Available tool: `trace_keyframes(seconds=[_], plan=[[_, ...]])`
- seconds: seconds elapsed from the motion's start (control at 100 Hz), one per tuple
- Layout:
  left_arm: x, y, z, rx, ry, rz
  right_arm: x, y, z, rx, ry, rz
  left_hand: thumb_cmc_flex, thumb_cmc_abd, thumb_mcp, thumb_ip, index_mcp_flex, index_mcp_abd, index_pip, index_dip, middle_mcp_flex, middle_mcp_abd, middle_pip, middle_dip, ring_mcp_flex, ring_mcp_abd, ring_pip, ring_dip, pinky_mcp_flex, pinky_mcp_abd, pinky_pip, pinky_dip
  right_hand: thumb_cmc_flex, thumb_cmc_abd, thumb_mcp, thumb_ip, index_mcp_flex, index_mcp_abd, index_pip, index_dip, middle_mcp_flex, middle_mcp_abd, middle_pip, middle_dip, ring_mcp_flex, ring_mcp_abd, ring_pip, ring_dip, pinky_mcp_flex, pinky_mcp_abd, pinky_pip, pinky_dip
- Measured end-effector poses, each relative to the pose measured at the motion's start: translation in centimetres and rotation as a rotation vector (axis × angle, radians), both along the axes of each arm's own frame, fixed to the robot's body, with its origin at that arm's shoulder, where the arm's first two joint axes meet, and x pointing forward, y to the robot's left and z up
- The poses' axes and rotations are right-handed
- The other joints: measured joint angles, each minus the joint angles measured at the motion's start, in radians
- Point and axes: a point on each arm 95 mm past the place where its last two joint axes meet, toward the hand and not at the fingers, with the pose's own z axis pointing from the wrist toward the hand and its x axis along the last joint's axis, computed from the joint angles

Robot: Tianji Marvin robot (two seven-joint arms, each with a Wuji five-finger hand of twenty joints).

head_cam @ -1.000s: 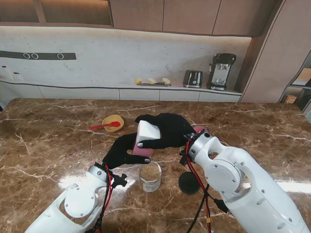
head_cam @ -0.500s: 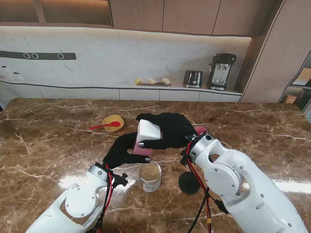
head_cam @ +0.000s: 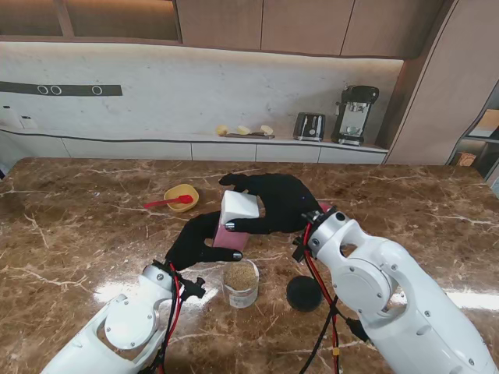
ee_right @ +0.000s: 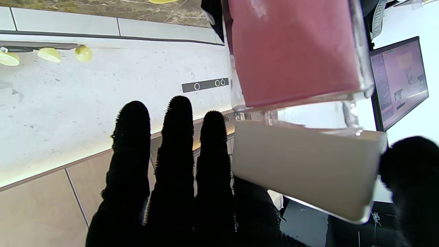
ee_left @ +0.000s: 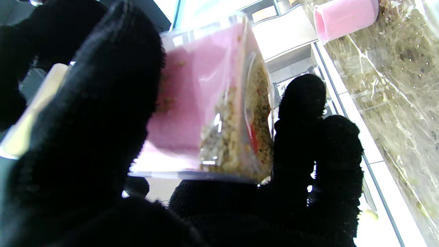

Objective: Measure grain into the airtight container

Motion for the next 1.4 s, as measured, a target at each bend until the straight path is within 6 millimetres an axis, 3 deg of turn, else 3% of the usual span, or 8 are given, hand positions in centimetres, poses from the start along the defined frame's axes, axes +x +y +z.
trace_keyframes(seconds=[0.23, 0.48, 0.61, 0.8, 1.15, 1.21, 1.3, 1.4], plan=[[-0.01, -0.03, 0.01, 0.001, 0.001, -0.004, -0.03, -0.01, 0.43, 0.012, 0.031, 0.015, 0.000, 0.000, 0.000, 0.000, 0.000, 0.000, 0.000, 0.000, 0.000, 0.000, 0.000, 0.000, 0.000, 0.000, 0.000, 0.000, 0.000, 0.000, 0.000, 0.000, 0.082, -0.090, 0.015, 0.000, 0.013, -0.001, 0.013, 0.028, 0.028, -0.005, 0.011, 0.000, 0.004, 0.001, -0.003, -0.001, 0.033, 0.011, -0.010, 0.000], [-0.02, -0.05, 0.03, 0.001, 0.001, -0.005, -0.12, 0.11, 0.32, 0.043, 0.032, 0.051, 0.000, 0.000, 0.000, 0.000, 0.000, 0.000, 0.000, 0.000, 0.000, 0.000, 0.000, 0.000, 0.000, 0.000, 0.000, 0.000, 0.000, 0.000, 0.000, 0.000, 0.093, -0.156, 0.036, 0.001, 0.057, -0.002, 0.064, 0.063, 0.069, -0.008, 0.035, 0.001, 0.045, -0.001, 0.053, 0.010, 0.077, 0.008, 0.037, 0.010], [-0.02, -0.06, 0.05, 0.001, 0.001, -0.006, -0.18, 0.05, 0.34, 0.064, 0.038, 0.052, 0.000, 0.000, 0.000, 0.000, 0.000, 0.000, 0.000, 0.000, 0.000, 0.000, 0.000, 0.000, 0.000, 0.000, 0.000, 0.000, 0.000, 0.000, 0.000, 0.000, 0.186, -0.199, 0.042, 0.001, 0.107, -0.010, 0.115, 0.102, 0.102, -0.009, 0.051, 0.002, 0.067, -0.006, 0.077, 0.011, 0.092, 0.008, 0.051, 0.010], [-0.06, -0.14, 0.03, 0.001, 0.001, -0.008, -0.23, 0.06, 0.63, 0.112, 0.071, 0.067, 0.000, 0.000, 0.000, 0.000, 0.000, 0.000, 0.000, 0.000, 0.000, 0.000, 0.000, 0.000, 0.000, 0.000, 0.000, 0.000, 0.000, 0.000, 0.000, 0.000, 0.342, -0.233, -0.034, 0.002, 0.176, -0.026, 0.196, 0.178, 0.165, -0.009, 0.090, 0.023, 0.109, -0.012, 0.111, 0.025, 0.128, 0.008, 0.103, 0.010], [-0.06, -0.15, 0.00, 0.002, 0.003, -0.009, -0.11, -0.04, 0.70, 0.180, 0.137, 0.065, 0.000, 0.000, 0.000, 0.000, 0.000, 0.000, 0.000, 0.000, 0.000, 0.000, 0.000, 0.000, 0.000, 0.000, 0.000, 0.000, 0.000, 0.000, 0.000, 0.000, 0.404, -0.259, -0.093, -0.001, 0.215, -0.050, 0.206, 0.189, 0.190, -0.010, 0.104, 0.025, 0.121, -0.015, 0.152, 0.027, 0.152, 0.008, 0.142, 0.010], [-0.06, -0.14, -0.02, 0.003, 0.003, -0.008, -0.12, -0.03, 0.69, 0.176, 0.136, 0.066, 0.000, 0.000, 0.000, 0.000, 0.000, 0.001, 0.000, 0.000, 0.000, 0.000, 0.000, 0.000, 0.000, 0.000, 0.000, 0.000, 0.000, 0.000, 0.000, 0.000, 0.401, -0.265, -0.050, -0.006, 0.215, -0.048, 0.193, 0.179, 0.190, -0.010, 0.104, 0.025, 0.136, -0.015, 0.150, 0.027, 0.153, 0.008, 0.142, 0.010], [-0.06, -0.13, -0.07, 0.003, 0.004, -0.007, -0.11, -0.03, 0.69, 0.173, 0.132, 0.066, 0.000, 0.000, 0.000, 0.000, 0.000, 0.002, 0.000, 0.000, 0.000, 0.000, 0.000, 0.000, 0.000, 0.000, 0.000, 0.000, -0.002, 0.000, 0.000, 0.000, 0.349, -0.326, 0.115, -0.049, 0.217, -0.047, 0.185, 0.165, 0.190, -0.010, 0.102, 0.025, 0.130, -0.015, 0.134, 0.027, 0.151, 0.009, 0.142, 0.010], [-0.07, -0.15, -0.08, 0.003, 0.005, -0.007, -0.06, -0.10, 0.63, 0.174, 0.120, 0.058, 0.000, 0.000, 0.000, 0.000, 0.000, 0.007, 0.000, 0.000, 0.000, 0.000, 0.001, 0.000, 0.000, 0.000, 0.000, 0.000, -0.002, 0.000, 0.000, 0.000, 0.310, -0.344, 0.169, -0.068, 0.233, -0.049, 0.184, 0.160, 0.201, -0.010, 0.098, 0.025, 0.146, -0.012, 0.130, 0.027, 0.154, 0.010, 0.142, 0.010]])
